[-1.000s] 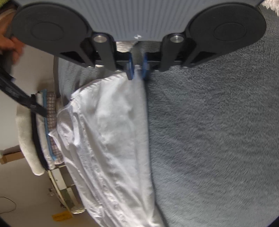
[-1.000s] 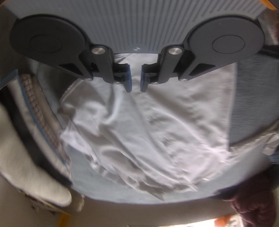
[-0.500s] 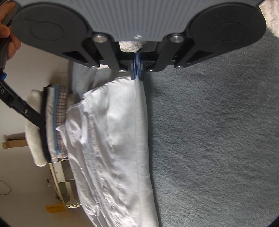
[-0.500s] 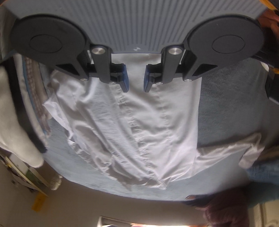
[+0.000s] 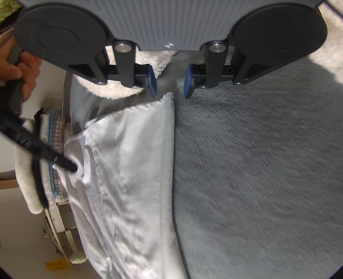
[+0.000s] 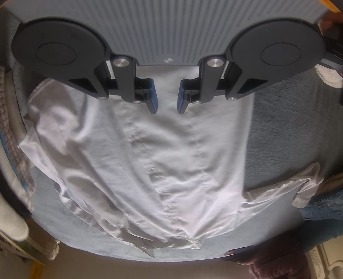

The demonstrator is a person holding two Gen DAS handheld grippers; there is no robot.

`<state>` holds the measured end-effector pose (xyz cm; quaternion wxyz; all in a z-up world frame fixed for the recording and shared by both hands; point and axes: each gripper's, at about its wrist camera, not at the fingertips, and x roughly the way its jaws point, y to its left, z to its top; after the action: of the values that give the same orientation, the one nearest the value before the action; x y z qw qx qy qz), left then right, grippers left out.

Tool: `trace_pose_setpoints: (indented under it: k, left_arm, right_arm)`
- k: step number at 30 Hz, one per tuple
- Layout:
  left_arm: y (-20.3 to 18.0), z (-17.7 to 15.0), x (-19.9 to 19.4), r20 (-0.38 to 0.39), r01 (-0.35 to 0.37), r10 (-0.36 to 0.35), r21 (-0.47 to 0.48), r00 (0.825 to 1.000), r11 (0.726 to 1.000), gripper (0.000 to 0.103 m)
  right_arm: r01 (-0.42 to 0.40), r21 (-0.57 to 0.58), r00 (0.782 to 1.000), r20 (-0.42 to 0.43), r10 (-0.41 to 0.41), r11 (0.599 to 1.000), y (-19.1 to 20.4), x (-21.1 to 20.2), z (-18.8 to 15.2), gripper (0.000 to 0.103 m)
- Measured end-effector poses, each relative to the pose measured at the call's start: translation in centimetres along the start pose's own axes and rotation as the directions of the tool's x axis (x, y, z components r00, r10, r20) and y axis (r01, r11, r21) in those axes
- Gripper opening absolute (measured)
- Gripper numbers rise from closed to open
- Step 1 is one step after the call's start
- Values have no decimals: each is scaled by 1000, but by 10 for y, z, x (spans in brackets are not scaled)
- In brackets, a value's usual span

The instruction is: Fold clothes

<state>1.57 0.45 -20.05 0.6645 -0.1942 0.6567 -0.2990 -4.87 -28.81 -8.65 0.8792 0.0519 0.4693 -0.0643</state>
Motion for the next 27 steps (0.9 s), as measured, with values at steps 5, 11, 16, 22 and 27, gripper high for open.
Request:
trace_pose_setpoints:
  k: [5, 11, 16, 22, 27]
  left_arm:
    - [-7, 20, -27, 160, -24, 22, 9, 987, 1000, 37]
    - [-15, 57, -19, 266, -83, 81, -1, 961, 997, 38]
    - [-20, 79, -4, 288, -119, 110, 14, 951, 993, 38]
    - [-17, 83, 9, 287, -155, 142, 25, 948, 988, 38]
    - [-15, 80, 9, 296, -157, 141, 32, 945, 987, 37]
  right_arm:
    - [15, 79, 999, -42, -11, 997, -46, 15, -8, 24]
    - [-19, 209, 995, -94, 39, 978, -89, 47, -5, 27]
    - [-89, 259, 985, -118, 123, 962, -105, 70, 5, 31]
    - [-108, 222, 980, -142, 142, 969, -106, 80, 11, 32]
    - [-105, 263, 987, -89, 132, 959, -120, 65, 13, 32]
